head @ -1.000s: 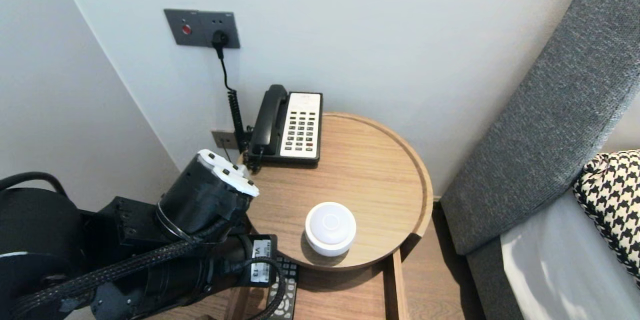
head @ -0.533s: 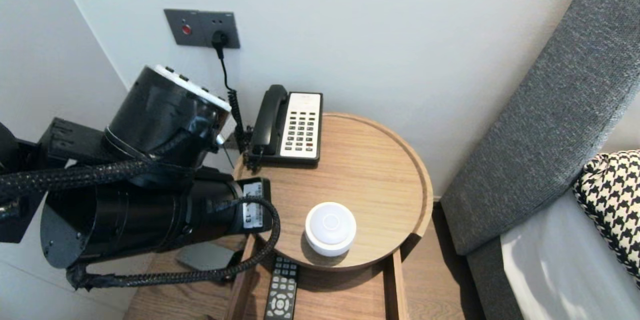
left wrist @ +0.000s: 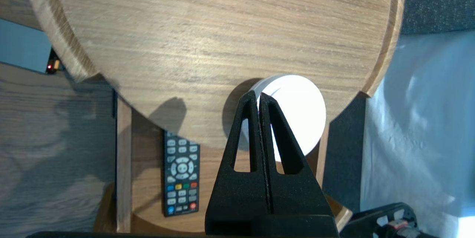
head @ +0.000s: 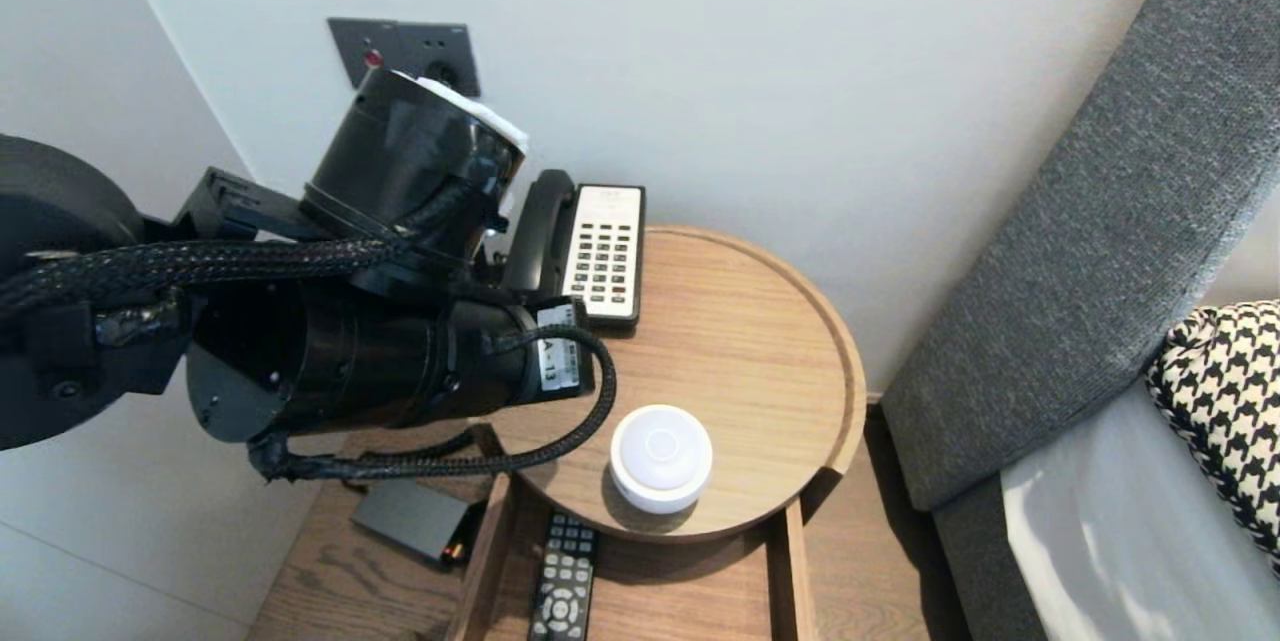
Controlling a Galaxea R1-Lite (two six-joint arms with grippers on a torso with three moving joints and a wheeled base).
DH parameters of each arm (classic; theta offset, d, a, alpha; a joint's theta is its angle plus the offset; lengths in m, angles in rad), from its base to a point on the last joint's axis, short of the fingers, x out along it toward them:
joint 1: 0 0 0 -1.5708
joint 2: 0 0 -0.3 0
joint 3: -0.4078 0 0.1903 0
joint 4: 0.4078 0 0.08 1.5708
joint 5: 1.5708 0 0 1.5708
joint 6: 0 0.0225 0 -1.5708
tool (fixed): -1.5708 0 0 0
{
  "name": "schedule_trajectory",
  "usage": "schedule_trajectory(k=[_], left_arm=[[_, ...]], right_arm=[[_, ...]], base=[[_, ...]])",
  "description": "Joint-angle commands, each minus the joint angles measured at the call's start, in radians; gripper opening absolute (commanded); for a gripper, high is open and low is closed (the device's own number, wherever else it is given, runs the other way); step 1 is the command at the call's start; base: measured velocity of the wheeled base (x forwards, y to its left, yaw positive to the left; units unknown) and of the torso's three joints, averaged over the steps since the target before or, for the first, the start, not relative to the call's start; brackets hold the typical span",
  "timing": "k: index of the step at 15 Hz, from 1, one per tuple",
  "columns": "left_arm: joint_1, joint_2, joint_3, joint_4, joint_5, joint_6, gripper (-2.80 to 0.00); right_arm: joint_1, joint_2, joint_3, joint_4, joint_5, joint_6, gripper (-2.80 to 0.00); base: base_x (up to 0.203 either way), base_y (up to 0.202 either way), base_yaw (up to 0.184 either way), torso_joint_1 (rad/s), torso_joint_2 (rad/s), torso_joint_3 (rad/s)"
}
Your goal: Put the remote controls on the table in the drawer one by one
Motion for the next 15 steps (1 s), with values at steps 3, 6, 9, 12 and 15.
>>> schedule_trajectory(k=[3, 6, 9, 12, 15], left_arm=[[-0.015, 0.082, -0.025, 0.004, 0.021, 0.005, 0.00], [-0.035, 0.112, -0.029, 0.003, 0.029, 0.009, 0.00], [-0.061, 0.161, -0.049, -0.003, 0.074, 0.021, 0.00], [-0.089, 0.202, -0.089, 0.002, 0.095, 0.022, 0.00], [-0.113, 0.246, -0.109, -0.002, 0.113, 0.024, 0.00]], right_arm=[[0.000, 0.000, 0.026, -0.001, 0.000, 0.000, -2.80], [0.000, 0.000, 0.026, -0.001, 0.000, 0.000, -2.80], [0.000, 0.000, 0.026, -0.001, 0.000, 0.000, -2.80], [0.000, 0.000, 0.026, -0.001, 0.000, 0.000, -2.80], [0.000, 0.000, 0.026, -0.001, 0.000, 0.000, -2.80]], base=[[0.000, 0.000, 0.000, 0.000, 0.00, 0.000], [0.000, 0.000, 0.000, 0.000, 0.00, 0.000], [0.000, 0.000, 0.000, 0.000, 0.00, 0.000], [0.000, 0.000, 0.000, 0.000, 0.00, 0.000], [0.000, 0.000, 0.000, 0.000, 0.00, 0.000]])
